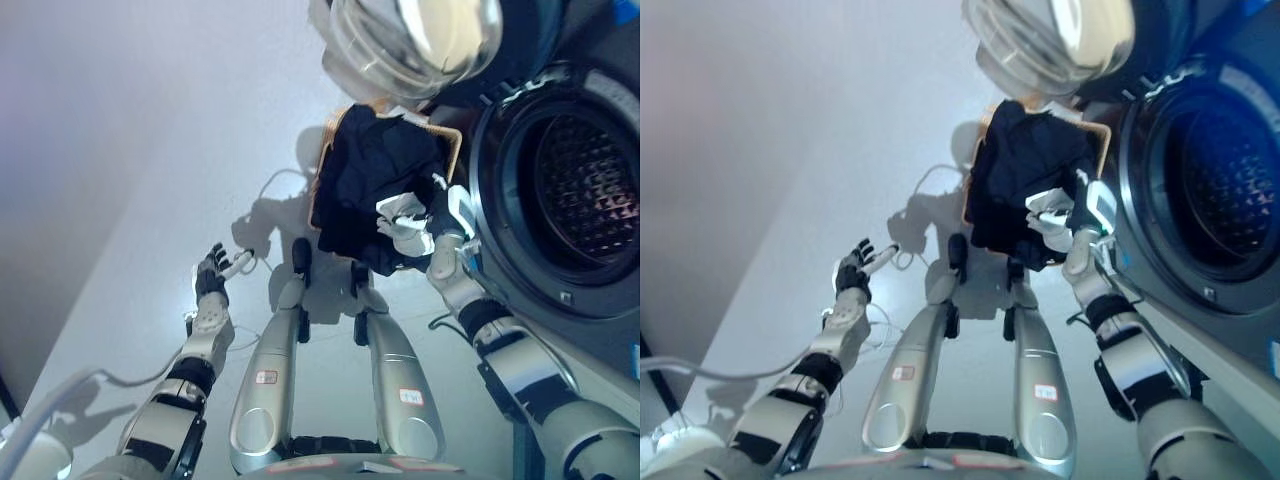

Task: Put the clothes in the basket into the washing machine.

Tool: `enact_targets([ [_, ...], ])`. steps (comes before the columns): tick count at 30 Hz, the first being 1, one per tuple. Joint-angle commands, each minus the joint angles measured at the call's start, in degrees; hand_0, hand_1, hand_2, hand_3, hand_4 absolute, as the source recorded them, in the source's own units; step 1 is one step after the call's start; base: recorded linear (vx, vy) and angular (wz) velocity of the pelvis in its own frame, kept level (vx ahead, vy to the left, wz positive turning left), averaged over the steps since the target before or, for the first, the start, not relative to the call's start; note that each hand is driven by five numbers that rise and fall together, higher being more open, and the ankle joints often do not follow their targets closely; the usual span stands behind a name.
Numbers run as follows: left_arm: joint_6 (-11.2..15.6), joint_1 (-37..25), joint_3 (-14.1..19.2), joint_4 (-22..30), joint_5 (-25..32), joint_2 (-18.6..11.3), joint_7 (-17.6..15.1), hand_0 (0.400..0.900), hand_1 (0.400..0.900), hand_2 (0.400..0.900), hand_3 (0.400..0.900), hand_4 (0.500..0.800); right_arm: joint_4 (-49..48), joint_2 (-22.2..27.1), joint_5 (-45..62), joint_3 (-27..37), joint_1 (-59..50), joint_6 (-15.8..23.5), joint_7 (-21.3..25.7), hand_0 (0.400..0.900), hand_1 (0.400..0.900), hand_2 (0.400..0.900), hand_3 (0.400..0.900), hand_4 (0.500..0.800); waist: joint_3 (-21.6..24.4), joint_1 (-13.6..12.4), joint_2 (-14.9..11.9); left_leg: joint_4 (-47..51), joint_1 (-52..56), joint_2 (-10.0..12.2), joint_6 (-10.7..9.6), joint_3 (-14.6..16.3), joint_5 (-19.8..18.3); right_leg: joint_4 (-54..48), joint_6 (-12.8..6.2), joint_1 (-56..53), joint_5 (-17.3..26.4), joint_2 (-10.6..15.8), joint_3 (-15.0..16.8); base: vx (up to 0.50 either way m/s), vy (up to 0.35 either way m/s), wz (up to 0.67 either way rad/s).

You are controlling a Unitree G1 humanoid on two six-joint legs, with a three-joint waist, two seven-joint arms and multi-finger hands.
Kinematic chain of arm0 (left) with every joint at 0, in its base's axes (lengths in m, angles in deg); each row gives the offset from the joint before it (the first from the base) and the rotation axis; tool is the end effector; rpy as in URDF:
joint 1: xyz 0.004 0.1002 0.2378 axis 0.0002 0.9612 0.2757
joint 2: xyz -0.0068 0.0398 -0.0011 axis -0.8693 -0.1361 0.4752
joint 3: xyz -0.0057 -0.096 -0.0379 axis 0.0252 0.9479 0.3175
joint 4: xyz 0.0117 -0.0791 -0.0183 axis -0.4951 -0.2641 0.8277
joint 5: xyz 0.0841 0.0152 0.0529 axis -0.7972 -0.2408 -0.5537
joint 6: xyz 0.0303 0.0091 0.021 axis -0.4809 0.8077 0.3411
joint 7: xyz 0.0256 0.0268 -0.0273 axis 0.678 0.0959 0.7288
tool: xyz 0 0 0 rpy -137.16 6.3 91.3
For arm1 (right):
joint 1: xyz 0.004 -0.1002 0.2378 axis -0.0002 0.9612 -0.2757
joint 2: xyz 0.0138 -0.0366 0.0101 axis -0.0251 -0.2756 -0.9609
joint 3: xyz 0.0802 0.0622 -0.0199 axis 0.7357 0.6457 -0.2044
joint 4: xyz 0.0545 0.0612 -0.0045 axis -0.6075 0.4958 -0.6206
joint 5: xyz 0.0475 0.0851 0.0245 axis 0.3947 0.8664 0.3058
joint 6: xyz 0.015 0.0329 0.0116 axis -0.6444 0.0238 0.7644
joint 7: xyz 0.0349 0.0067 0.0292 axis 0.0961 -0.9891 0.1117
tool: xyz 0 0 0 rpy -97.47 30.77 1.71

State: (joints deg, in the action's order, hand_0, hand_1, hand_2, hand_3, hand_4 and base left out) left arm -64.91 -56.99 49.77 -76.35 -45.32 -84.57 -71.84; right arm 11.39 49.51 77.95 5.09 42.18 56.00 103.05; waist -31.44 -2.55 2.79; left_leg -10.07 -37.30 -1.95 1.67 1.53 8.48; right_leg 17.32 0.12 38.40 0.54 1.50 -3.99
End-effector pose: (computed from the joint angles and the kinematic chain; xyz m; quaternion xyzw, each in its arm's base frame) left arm 0.2742 0.1811 0.0066 -0.0314 0.1382 0.1866 0.9722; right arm 0.3277 -0.2021 0.0689 -0.4120 0.0122 -0.1845 0.8922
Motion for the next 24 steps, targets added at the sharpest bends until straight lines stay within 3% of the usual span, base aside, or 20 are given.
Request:
enact_targets([
  [1,3.46,3.39,-0.95,3.73,3.40,-0.87,-2.94,0.900,0.900,0.900,0.900,0.800,-0.64,4.16,0.40,0.57,2.40,-0.50,4.23,0.900,0.900,0.900,0.900,0.800,1.65,0.80,2.26,-13.31,-6.38,-1.22,-1.78,0.47,-11.62,10.66,-3.64,7.75,-5.91,1.49,1.90,-0.07,-0.023,0.12],
  [12,5.02,2.37,-1.56,5.45,7.61,-0.02,-3.43,0.900,0.900,0.900,0.900,0.800,10.41,4.53,-0.59,-1.23,-0.75,-4.52,2.94,0.900,0.900,0.900,0.900,0.800,1.65,-0.49,5.04,-27.35,-22.77,-1.73,-1.34,0.40,-14.52,26.81,-2.18,24.79,-9.90,3.68,2.20,-0.04,-0.027,0.11],
  [13,5.03,2.57,-1.42,5.89,7.95,-0.12,-3.36,0.900,0.900,0.900,0.900,0.800,11.21,4.75,-0.27,-1.29,-1.28,-4.83,2.21,0.875,0.875,0.875,0.875,0.785,1.65,-0.73,5.22,-28.05,-23.45,-1.70,-1.28,0.42,-14.69,27.49,-2.09,25.57,-10.11,3.84,2.24,-0.02,-0.015,0.06],
  [14,5.08,2.86,-1.50,6.30,8.05,-0.14,-3.28,0.900,0.900,0.900,0.900,0.800,11.69,5.13,-0.04,-1.18,-1.54,-4.89,1.79,0.561,0.561,0.561,0.561,0.596,1.70,-0.89,5.36,-28.44,-23.85,-1.74,-1.25,0.52,-14.79,28.07,-2.04,26.01,-10.15,3.83,2.28,0.00,0.000,0.00],
  [15,5.09,3.57,-1.54,6.76,8.16,-0.08,-3.21,0.900,0.900,0.900,0.900,0.800,12.20,5.45,-0.08,-1.34,-1.69,-5.17,1.27,0.531,0.531,0.531,0.531,0.579,1.79,-1.10,5.41,-28.86,-24.06,-1.75,-1.19,0.57,-14.94,28.53,-2.04,26.35,-10.22,3.92,2.23,0.00,0.000,0.00],
  [16,5.08,3.95,-1.75,7.08,8.07,0.03,-3.20,0.900,0.900,0.900,0.900,0.800,12.41,5.56,-0.15,-1.48,-1.86,-5.19,1.25,0.400,0.400,0.400,0.400,0.500,1.84,-1.29,5.44,-29.04,-24.32,-1.77,-1.14,0.59,-15.00,28.73,-2.06,26.62,-10.24,3.90,2.20,0.00,0.000,0.00],
  [24,4.81,3.53,-1.99,6.45,7.54,0.77,-3.80,0.900,0.900,0.900,0.900,0.800,10.23,5.85,1.01,-0.21,-1.42,-3.95,3.73,0.400,0.400,0.400,0.400,0.500,2.51,-0.64,4.51,-28.18,-24.12,-1.77,-1.18,0.51,-14.88,28.36,-2.13,26.63,-10.26,3.75,2.37,0.00,-0.001,-0.01],
])
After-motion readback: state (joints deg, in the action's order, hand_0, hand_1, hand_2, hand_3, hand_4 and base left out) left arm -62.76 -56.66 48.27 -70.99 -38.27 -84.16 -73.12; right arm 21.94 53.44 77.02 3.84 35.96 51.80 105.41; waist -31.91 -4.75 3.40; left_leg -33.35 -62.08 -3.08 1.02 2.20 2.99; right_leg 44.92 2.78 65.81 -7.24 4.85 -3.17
